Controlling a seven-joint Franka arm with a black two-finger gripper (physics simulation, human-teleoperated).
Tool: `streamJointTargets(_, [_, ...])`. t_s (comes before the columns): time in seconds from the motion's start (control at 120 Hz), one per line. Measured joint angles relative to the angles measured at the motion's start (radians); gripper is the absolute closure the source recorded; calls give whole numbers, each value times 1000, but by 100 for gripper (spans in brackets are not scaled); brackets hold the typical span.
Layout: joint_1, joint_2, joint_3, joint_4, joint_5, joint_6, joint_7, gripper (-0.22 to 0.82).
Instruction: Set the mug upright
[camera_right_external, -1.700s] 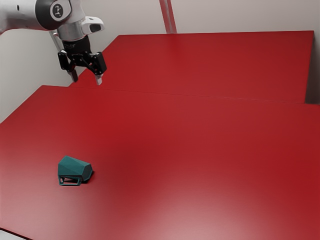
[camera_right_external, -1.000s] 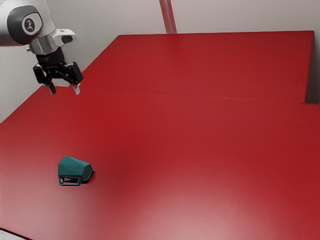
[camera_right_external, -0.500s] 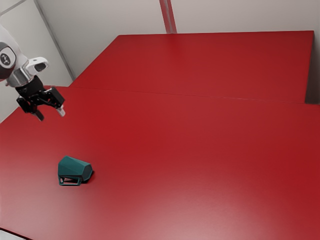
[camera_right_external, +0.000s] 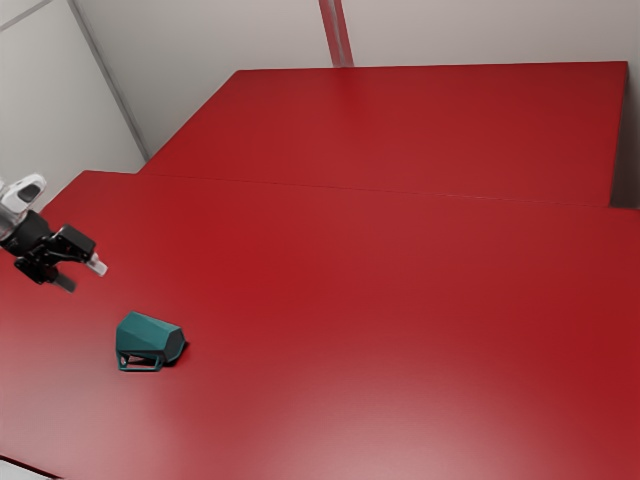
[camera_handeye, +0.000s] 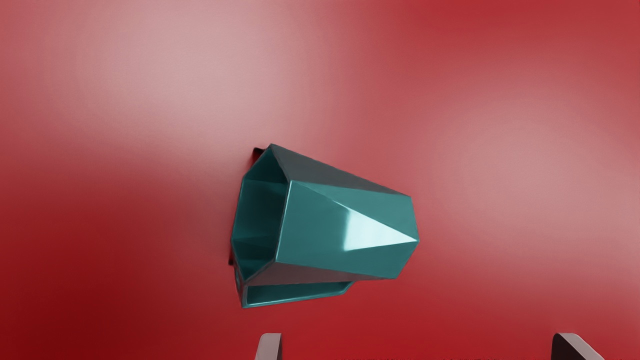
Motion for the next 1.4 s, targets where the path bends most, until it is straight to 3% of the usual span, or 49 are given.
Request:
streamJointTargets(0.267, [72,42,23,-59,-112,8,225,2])
streamJointTargets(0.95, [186,317,26,-61,-391,-60,721,2])
streamJointTargets(1.4, [150,332,24,-59,-423,-85,895,2])
